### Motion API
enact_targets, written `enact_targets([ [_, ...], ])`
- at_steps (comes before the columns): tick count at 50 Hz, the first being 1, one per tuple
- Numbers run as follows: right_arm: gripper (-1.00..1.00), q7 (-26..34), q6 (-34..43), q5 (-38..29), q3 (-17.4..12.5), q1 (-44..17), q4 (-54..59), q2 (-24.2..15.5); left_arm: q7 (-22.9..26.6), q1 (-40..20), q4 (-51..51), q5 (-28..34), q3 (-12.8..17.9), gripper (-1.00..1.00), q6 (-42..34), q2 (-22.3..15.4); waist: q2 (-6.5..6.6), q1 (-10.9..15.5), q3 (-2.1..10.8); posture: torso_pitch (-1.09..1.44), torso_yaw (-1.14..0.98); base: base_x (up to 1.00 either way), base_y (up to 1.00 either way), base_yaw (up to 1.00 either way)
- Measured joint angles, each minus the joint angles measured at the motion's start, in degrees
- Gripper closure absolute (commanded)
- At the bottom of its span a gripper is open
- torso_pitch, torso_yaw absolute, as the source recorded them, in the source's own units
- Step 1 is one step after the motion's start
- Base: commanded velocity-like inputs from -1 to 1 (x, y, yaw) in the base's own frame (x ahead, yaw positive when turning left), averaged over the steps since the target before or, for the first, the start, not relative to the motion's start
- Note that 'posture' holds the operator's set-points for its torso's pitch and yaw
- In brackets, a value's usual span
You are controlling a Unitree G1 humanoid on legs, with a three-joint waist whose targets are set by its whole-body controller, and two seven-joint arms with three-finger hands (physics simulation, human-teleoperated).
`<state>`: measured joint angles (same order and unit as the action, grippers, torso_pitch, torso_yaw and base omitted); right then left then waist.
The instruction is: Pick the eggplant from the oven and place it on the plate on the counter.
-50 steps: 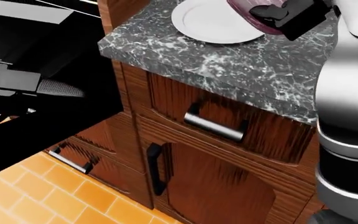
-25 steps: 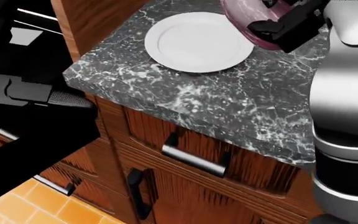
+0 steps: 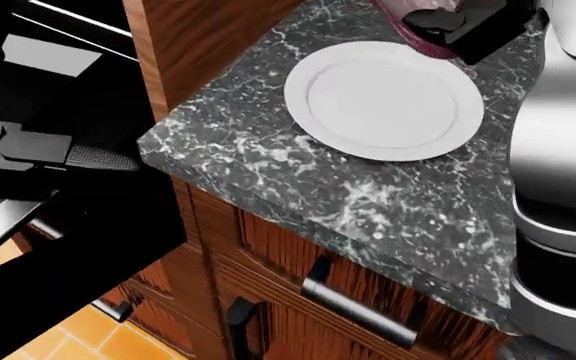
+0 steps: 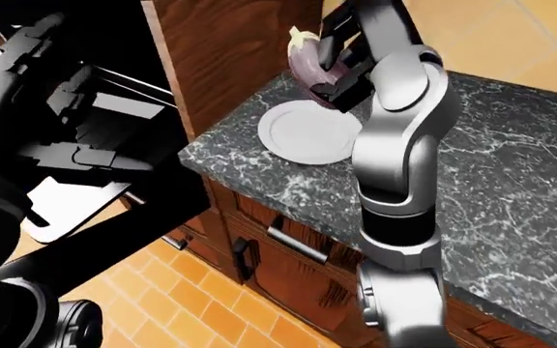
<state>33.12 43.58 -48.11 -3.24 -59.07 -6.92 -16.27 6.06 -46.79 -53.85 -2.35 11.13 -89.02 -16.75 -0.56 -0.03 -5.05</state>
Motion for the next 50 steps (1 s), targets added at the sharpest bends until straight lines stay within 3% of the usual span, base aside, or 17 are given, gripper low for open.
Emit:
enact_targets([
  [7,0.98,1.39,1.09,-0.84,-0.2,-0.02,0.1,-0.33,0.35,-1.31,-0.19,-0.34,0.18,-1.0,-0.37,-0.58,1.35,-0.36,0.93,0.0,0.0,0.0,0.0,0.0],
  [17,0.98,2.02,-1.6,-2.08,1.71,1.62,0.72,1.82,0.88,-0.37,-0.68,-0.12,0.89,-1.0,-0.51,-1.45,1.11,-0.11,0.97,0.0,0.0,0.0,0.0,0.0],
  [28,0.98,0.35,-6.05,-4.27,2.28,0.24,9.51,2.22,1.05,-0.51,-0.57,0.1,1.03,-1.0,-0.32,-1.52,0.89,0.07,1.07,0.0,0.0,0.0,0.0,0.0],
  [39,0.98,-5.1,-8.36,-4.42,1.87,-8.14,29.31,3.3,1.89,-3.71,-0.11,-0.26,1.91,-1.0,-2.01,-2.41,1.03,0.34,1.22,0.0,0.0,0.0,0.0,0.0],
  [50,1.0,-8.87,-7.96,-2.26,2.46,-6.7,34.1,4.26,2.67,-4.19,-1.35,-0.7,3.4,-1.0,-3.46,-2.83,1.46,0.21,1.29,0.0,0.0,0.0,0.0,0.0],
])
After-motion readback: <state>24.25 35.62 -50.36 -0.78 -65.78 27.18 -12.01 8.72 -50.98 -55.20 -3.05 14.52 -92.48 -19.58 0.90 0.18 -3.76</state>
